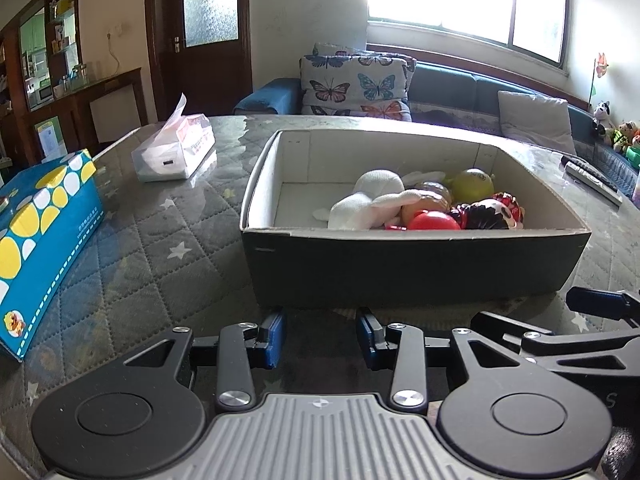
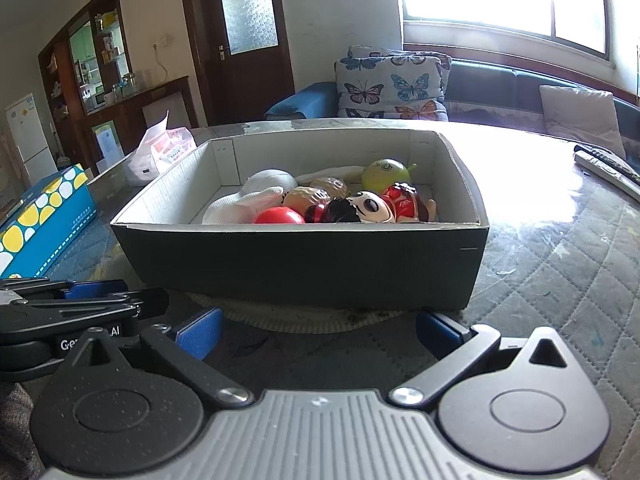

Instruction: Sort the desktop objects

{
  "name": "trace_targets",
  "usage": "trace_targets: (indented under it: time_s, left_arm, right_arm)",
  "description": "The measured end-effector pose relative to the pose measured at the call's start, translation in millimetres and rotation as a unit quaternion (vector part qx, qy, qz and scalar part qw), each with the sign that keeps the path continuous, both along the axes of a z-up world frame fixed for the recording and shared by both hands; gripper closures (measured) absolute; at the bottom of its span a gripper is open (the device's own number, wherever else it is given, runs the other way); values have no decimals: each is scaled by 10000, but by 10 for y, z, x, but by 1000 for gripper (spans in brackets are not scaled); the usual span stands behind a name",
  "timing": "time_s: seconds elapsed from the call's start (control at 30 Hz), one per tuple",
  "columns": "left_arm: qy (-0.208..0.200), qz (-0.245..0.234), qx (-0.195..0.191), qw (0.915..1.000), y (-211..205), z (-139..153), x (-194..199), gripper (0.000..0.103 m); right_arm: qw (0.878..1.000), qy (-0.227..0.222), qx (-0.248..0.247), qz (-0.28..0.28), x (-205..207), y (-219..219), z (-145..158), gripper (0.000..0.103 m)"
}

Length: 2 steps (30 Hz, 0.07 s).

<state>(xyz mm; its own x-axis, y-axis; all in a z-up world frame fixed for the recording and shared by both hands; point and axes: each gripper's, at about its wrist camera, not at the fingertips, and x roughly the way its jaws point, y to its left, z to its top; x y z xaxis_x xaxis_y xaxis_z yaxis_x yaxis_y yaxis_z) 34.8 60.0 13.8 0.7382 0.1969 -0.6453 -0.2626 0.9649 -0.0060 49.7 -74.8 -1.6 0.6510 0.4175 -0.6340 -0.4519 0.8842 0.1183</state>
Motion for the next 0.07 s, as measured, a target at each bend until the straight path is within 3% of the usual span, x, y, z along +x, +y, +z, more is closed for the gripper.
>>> trace_targets:
  time_s: [0.07]
  left_arm:
    - [14, -26, -5, 10000, -2, -2, 14, 62]
  right_arm:
    - [10000, -9, -1, -1, 3, -4, 1, 0]
